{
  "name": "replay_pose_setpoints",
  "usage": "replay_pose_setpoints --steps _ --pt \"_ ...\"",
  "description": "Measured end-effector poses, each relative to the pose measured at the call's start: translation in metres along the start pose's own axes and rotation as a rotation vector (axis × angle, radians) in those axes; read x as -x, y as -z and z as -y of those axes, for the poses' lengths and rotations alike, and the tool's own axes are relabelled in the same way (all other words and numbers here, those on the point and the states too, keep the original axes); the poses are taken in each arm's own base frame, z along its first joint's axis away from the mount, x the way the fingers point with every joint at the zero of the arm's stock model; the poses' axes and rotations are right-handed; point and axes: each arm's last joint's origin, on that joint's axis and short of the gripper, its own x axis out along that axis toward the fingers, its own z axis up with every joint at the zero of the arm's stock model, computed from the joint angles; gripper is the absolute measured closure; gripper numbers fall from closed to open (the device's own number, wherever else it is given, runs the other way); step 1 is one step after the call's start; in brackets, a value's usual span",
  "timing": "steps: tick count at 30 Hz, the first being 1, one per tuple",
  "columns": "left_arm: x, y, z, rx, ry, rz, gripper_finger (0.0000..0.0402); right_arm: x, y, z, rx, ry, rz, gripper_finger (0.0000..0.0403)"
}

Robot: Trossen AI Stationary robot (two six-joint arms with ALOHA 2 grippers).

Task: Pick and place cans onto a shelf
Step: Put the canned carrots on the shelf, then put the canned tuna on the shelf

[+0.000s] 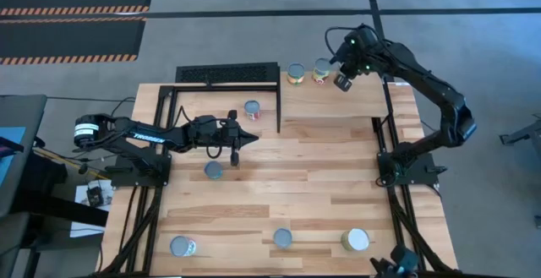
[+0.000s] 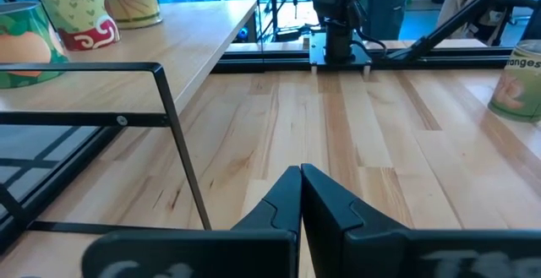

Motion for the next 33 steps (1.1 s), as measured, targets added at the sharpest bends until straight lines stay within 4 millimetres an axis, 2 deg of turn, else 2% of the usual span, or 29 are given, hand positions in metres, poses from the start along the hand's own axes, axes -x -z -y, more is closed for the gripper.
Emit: replay_pose_setpoints --steps 3,7,10,20,26,29,33 --pt "0.000 -0.001 0.000 -0.005 -0.001 0.009 0.0401 0.020 0.001 -0.009 0.046 0.016 0.039 0.0315" --pt "0.000 -0.002 0.000 -0.007 -0.001 0.022 0.0401 0.042 0.008 -0.027 0.072 -0.070 0.141 0.0383" --pt "0.000 -0.002 0.000 -0.007 -0.001 0.022 0.0401 0.048 0.020 -0.046 0.070 -0.159 0.244 0.0388" --pt "0.000 -0.002 0.002 -0.009 0.051 0.029 0.0401 0.040 0.075 -0.135 0.085 -0.410 0.592 0.0396" --pt "0.000 -0.003 0.003 -0.011 0.087 0.032 0.0401 0.024 0.109 -0.183 0.088 -0.574 0.763 0.0398" --pt "0.000 -0.002 0.004 -0.011 0.116 0.032 0.0401 0.014 0.128 -0.199 0.088 -0.627 0.851 0.0399" --pt "0.000 -0.002 0.006 -0.011 0.154 0.028 0.0401 0.000 0.153 -0.208 0.054 -0.692 0.946 0.0399"
